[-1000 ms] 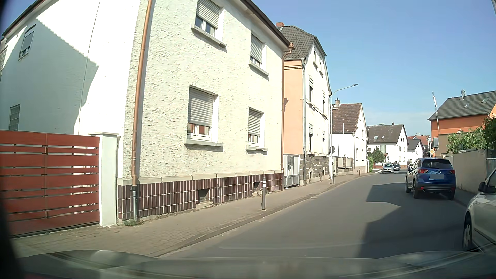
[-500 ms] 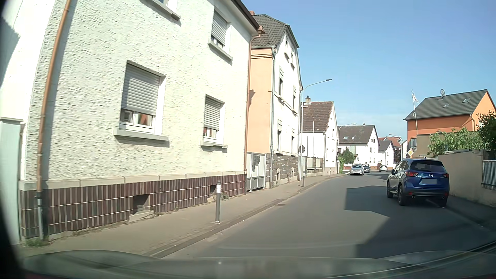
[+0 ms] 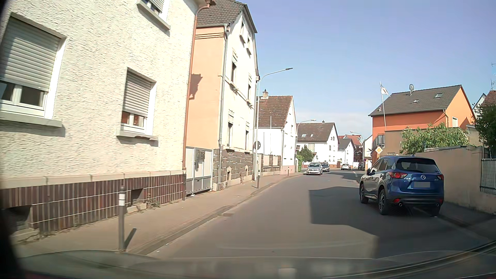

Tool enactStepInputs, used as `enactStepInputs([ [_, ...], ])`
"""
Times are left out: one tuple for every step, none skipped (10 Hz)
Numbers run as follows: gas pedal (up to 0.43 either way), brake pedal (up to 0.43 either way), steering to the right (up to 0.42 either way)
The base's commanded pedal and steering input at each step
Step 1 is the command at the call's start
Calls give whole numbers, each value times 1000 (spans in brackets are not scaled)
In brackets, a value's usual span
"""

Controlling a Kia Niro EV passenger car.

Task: Follow the waypoints while adhering to traffic rules and regulations

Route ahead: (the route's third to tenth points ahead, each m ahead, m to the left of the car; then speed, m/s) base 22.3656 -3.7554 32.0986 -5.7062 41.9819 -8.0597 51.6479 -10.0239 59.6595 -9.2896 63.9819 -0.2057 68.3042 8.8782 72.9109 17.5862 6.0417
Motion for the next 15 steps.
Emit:
enactStepInputs([
  [488,12,110],
  [488,18,79],
  [488,12,68],
  [488,12,70],
  [488,18,75],
  [480,12,86],
  [461,12,94],
  [441,18,98],
  [421,12,103],
  [390,18,108],
  [339,12,110],
  [299,18,109],
  [220,12,108],
  [118,12,106],
  [39,12,101],
])
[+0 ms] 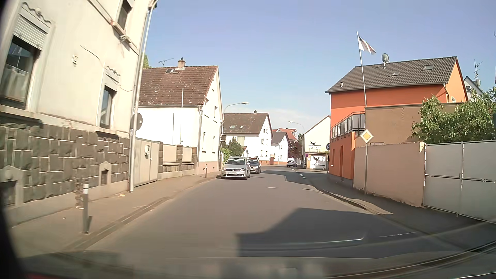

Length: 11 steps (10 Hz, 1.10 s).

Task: Follow the waypoints while adhering to traffic rules and regulations

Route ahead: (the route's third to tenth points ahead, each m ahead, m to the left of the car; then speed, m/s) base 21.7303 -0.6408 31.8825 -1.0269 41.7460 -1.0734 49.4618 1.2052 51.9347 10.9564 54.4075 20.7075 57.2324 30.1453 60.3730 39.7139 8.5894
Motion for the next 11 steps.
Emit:
enactStepInputs([
  [0,12,91],
  [0,12,79],
  [0,12,67],
  [0,12,49],
  [0,12,33],
  [0,12,19],
  [0,12,10],
  [0,18,3],
  [0,12,-3],
  [0,12,-6],
  [0,12,-7],
])
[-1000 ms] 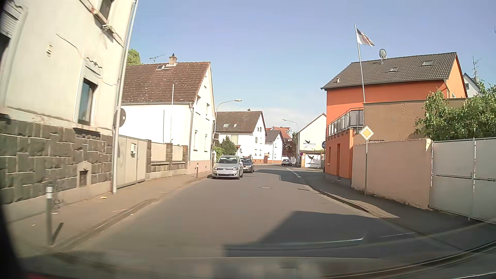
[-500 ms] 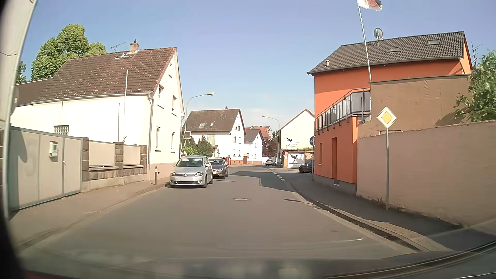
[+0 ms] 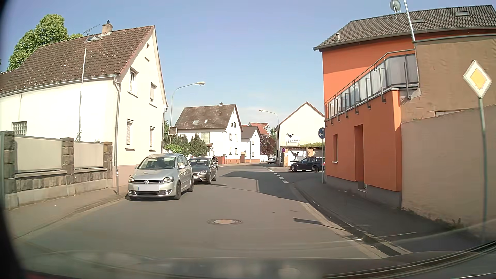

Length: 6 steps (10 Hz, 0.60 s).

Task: Follow the waypoints while adhering to traffic rules and regulations

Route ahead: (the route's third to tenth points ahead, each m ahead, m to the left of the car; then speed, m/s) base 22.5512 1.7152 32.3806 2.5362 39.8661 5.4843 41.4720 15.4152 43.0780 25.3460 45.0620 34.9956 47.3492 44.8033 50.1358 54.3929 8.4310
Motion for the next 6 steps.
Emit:
enactStepInputs([
  [0,12,-9],
  [0,12,-9],
  [0,12,-9],
  [0,12,-7],
  [0,12,-4],
  [0,18,-3],
])
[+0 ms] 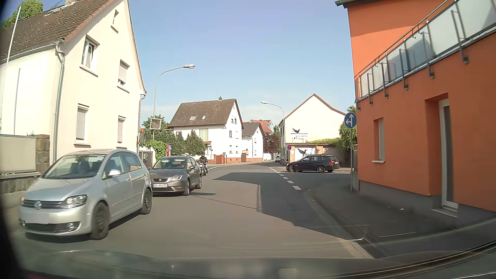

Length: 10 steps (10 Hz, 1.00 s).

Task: Follow the waypoints while adhering to traffic rules and regulations

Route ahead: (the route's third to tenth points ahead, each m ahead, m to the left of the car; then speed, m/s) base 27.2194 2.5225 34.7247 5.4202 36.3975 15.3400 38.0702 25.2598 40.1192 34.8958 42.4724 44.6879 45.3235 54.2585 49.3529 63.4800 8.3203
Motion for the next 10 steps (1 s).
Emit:
enactStepInputs([
  [0,12,-3],
  [0,12,-3],
  [0,12,-4],
  [0,12,-3],
  [0,12,-3],
  [0,24,-1],
  [0,30,-2],
  [0,37,-1],
  [0,37,-2],
  [0,37,-5],
])
